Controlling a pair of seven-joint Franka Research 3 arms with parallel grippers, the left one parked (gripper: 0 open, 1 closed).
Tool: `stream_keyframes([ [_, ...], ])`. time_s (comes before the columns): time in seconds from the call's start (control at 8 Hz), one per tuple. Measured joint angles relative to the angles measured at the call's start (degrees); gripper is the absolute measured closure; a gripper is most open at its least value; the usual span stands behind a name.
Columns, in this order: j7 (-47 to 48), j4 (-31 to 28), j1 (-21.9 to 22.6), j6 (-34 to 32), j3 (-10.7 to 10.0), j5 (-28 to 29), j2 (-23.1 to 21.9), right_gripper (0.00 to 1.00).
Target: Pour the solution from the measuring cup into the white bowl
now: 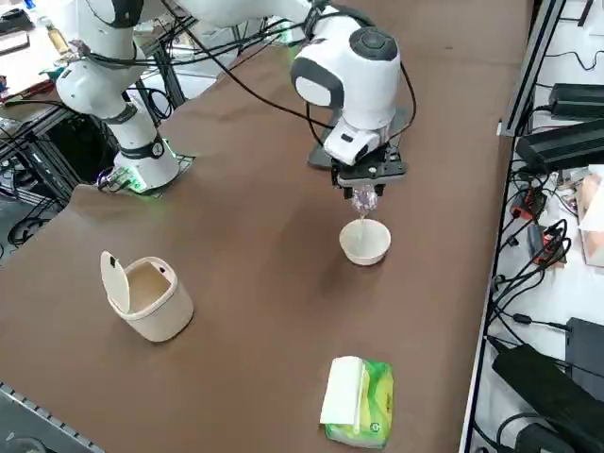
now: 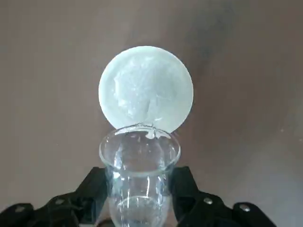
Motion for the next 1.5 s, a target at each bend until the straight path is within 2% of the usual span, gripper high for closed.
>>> stream_keyframes([
  [0.38,-0.52,0.02,-1.95,0.04,0.00,5.94,0.01,0.26],
  [0.88,-0.52,0.11,-3.23,0.08,0.00,10.98,0.00,0.26],
  [1.5,-0.52,1.27,-3.42,0.14,0.00,11.77,-0.04,0.26],
])
